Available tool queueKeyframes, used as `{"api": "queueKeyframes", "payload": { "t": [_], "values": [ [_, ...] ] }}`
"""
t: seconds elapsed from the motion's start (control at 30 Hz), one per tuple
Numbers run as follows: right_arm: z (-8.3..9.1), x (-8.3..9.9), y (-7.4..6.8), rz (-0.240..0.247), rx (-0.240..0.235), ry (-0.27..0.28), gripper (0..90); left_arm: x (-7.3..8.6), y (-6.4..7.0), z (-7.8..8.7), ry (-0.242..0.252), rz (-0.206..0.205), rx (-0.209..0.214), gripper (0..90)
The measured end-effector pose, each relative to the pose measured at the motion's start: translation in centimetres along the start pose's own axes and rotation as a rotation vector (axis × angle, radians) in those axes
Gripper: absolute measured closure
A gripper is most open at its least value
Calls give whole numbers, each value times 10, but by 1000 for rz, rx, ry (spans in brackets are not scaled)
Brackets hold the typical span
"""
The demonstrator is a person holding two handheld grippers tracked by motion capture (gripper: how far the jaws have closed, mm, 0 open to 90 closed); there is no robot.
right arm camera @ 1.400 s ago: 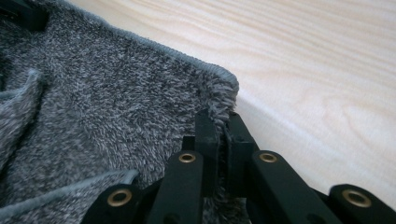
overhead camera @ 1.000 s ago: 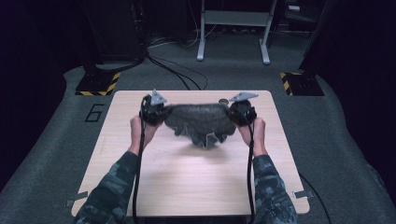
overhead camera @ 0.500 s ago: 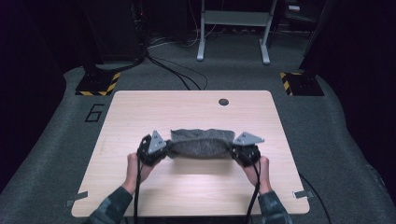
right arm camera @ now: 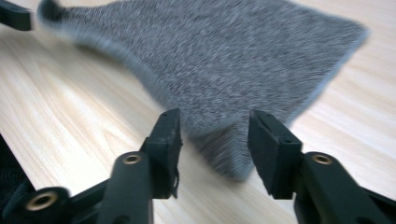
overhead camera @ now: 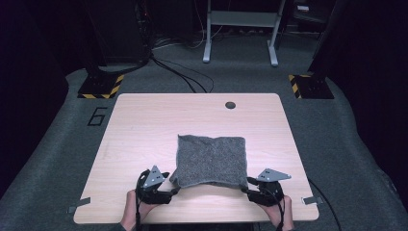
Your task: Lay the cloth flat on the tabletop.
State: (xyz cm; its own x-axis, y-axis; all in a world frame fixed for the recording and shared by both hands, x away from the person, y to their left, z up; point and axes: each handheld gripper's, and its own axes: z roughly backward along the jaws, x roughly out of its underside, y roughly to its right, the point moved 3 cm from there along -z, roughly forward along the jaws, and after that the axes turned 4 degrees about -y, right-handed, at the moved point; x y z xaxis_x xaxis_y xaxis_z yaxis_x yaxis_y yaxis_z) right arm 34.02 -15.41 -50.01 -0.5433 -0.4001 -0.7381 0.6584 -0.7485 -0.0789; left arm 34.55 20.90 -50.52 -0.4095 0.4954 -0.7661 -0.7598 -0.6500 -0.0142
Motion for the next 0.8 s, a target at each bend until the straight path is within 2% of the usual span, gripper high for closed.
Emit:
{"api": "queueKeyframes", "payload": {
  "t": [0.1, 0.17, 0.23, 0.27, 0.33, 0.47, 0.5, 0.6, 0.67, 0.73, 0.8],
  "values": [
    [9, -4, 7, -25, 8, 26, 462, -6, -5, 10, 32, 7, -14, 224],
    [8, -9, 14, -42, 12, 41, 400, -12, -10, 12, 46, 14, -34, 210],
    [3, -14, 18, -50, 10, 33, 369, -20, -16, 10, 53, 16, -53, 205],
    [-2, -16, 20, -47, 6, 33, 370, -24, -18, 6, 45, 23, -51, 205],
    [-14, -22, 22, -38, 0, -2, 336, -32, -26, -5, 28, 30, -54, 205],
    [-43, -31, 23, -37, 8, -68, 220, -44, -38, -35, -27, 27, -62, 212],
    [-50, -32, 21, -42, 16, -79, 191, -46, -41, -45, -36, 38, -48, 209],
    [-65, -35, 20, -39, 30, -99, 140, -48, -45, -62, -77, 40, -36, 210],
    [-73, -35, 19, -51, 36, -123, 141, -46, -46, -73, -98, 46, -35, 210],
    [-79, -33, 20, -31, 45, -142, 142, -43, -47, -82, -142, 44, -35, 212],
    [-85, -31, 20, -35, 53, -168, 146, -39, -48, -88, -163, 45, -44, 213]
  ]
}}
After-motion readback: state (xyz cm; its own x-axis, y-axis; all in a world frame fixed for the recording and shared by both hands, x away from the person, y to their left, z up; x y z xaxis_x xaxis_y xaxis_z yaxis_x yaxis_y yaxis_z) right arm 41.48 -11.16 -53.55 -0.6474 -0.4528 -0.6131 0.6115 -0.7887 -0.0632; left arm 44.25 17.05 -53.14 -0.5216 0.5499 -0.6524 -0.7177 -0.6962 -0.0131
